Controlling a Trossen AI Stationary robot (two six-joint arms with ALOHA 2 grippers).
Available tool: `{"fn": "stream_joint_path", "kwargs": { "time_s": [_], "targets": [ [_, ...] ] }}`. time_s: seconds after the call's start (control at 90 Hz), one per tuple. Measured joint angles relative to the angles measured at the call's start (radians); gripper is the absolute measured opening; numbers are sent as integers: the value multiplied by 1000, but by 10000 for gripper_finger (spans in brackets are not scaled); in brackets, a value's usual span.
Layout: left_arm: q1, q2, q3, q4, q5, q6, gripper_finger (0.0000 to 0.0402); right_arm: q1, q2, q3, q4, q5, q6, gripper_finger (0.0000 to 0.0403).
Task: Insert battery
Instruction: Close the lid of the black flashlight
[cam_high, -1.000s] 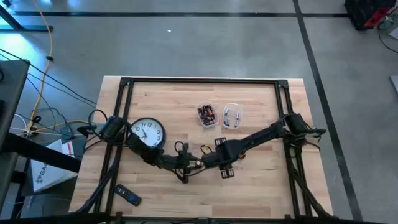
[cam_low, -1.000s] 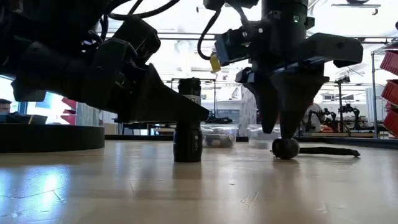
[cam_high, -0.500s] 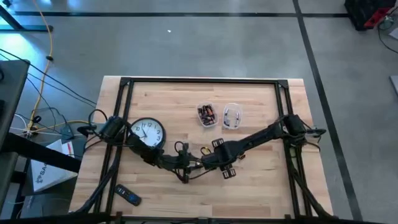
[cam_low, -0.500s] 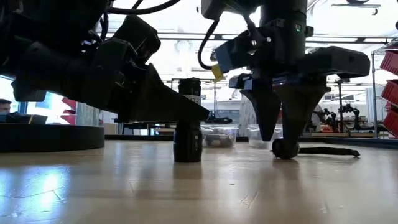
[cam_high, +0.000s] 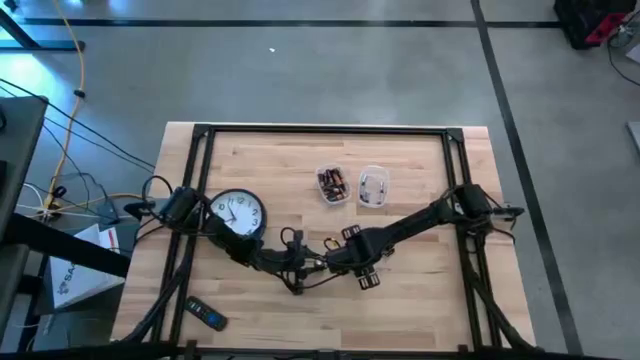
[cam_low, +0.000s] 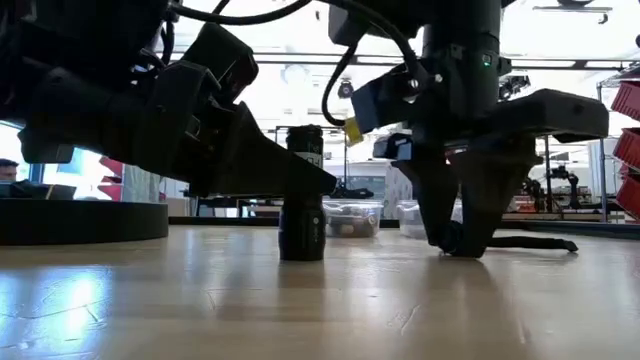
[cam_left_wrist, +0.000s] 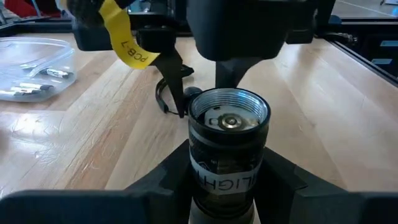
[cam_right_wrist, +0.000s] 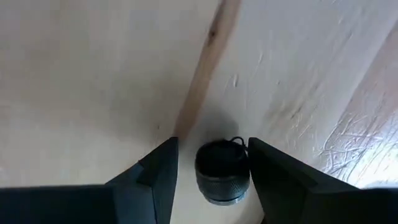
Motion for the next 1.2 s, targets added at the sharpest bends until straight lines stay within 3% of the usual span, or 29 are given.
{"fn": "stream_joint_path", "kwargs": {
  "time_s": [0.378, 0.944, 1.2],
  "targets": [
    [0, 0, 0, 0, 0, 0, 104, 0, 0, 0, -18, 24, -37, 159],
    [0, 0, 0, 0, 0, 0, 104, 0, 0, 0, -15, 16, -44, 102],
    [0, 0, 0, 0, 0, -1, 104, -1, -6, 6, -1, 6, 85, 85]
  ]
}}
